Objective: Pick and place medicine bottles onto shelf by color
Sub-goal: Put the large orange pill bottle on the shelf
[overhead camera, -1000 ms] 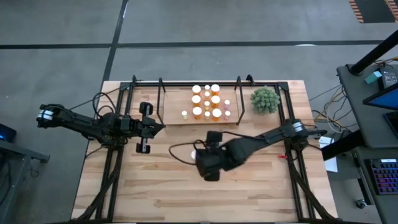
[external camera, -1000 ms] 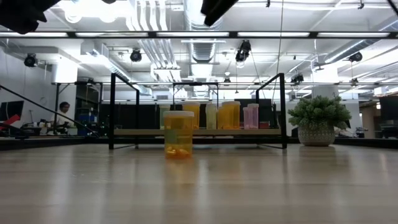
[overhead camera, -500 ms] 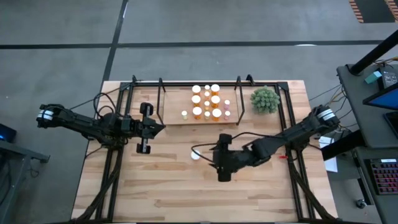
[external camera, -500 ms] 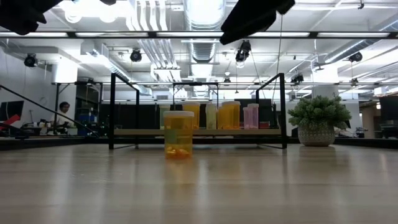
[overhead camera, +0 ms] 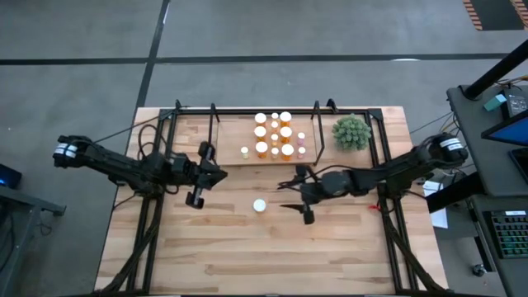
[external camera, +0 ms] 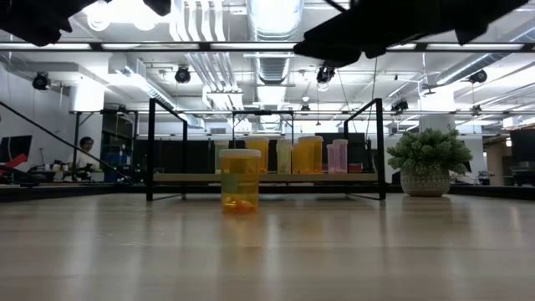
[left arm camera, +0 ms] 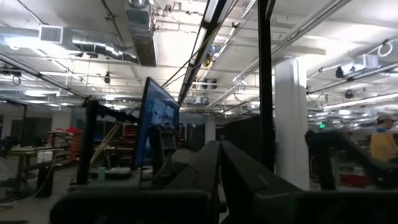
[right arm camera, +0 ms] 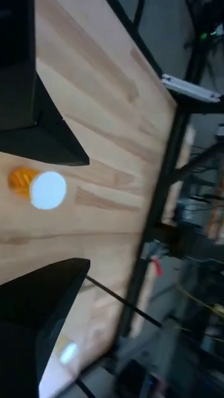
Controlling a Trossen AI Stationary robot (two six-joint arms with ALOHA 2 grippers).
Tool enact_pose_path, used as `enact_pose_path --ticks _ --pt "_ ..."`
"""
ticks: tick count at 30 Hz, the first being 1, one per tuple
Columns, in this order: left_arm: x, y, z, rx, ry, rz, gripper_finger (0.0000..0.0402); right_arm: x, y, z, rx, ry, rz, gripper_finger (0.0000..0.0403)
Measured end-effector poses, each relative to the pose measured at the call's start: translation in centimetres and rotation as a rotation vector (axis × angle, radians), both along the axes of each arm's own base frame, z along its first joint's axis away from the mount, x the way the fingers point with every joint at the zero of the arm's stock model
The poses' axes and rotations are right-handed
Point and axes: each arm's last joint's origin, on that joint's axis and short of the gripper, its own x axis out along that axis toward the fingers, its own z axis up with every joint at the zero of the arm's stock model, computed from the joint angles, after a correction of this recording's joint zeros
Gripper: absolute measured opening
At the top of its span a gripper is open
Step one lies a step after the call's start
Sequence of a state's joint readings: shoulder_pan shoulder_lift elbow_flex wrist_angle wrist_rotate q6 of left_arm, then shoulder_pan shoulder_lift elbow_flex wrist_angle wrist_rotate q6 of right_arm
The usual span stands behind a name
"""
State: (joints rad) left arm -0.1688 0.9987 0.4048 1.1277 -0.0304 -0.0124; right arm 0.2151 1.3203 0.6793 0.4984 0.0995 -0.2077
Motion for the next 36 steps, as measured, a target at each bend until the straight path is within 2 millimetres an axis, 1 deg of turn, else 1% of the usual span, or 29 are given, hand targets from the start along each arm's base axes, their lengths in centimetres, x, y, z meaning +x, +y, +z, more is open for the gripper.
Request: enact_pose_path --ticks 6,11,18,23,27,30,33,36 --pt "2.3 -0.7 1.5 -0.014 -0.023 -0.015 0.0002 -2.6 -0.9 0.0 -0.046 -0.112 0.005 0.0236" --pt "5.0 -1.2 3.4 -0.017 -0.033 -0.015 0.0002 -4.7 -1.5 0.9 -0.06 -0.206 -0.002 0.0235" --pt "9.5 -2.0 5.4 0.021 0.119 -0.009 0.0002 -8.1 -2.3 1.5 -0.085 -0.293 -0.006 0.0231" --pt "11.8 -2.4 6.0 0.153 0.213 0.042 0.0002 -10.1 -3.2 1.1 -0.072 -0.365 -0.024 0.0231" --pt "12.9 -2.6 6.4 0.172 0.212 0.079 0.0002 -11.9 -3.6 1.2 -0.063 -0.451 -0.03 0.0231" --pt "13.2 -2.6 7.2 0.19 0.188 0.101 0.0002 -13.1 -3.9 1.1 -0.081 -0.488 -0.037 0.0231" --pt "13.5 -2.5 7.6 0.221 0.182 0.195 0.0002 -14.0 -4.4 0.7 -0.094 -0.511 -0.058 0.0231" --pt "13.7 -2.3 7.9 0.245 0.185 0.291 0.0002 -14.7 -4.8 0.8 -0.097 -0.542 -0.086 0.0231"
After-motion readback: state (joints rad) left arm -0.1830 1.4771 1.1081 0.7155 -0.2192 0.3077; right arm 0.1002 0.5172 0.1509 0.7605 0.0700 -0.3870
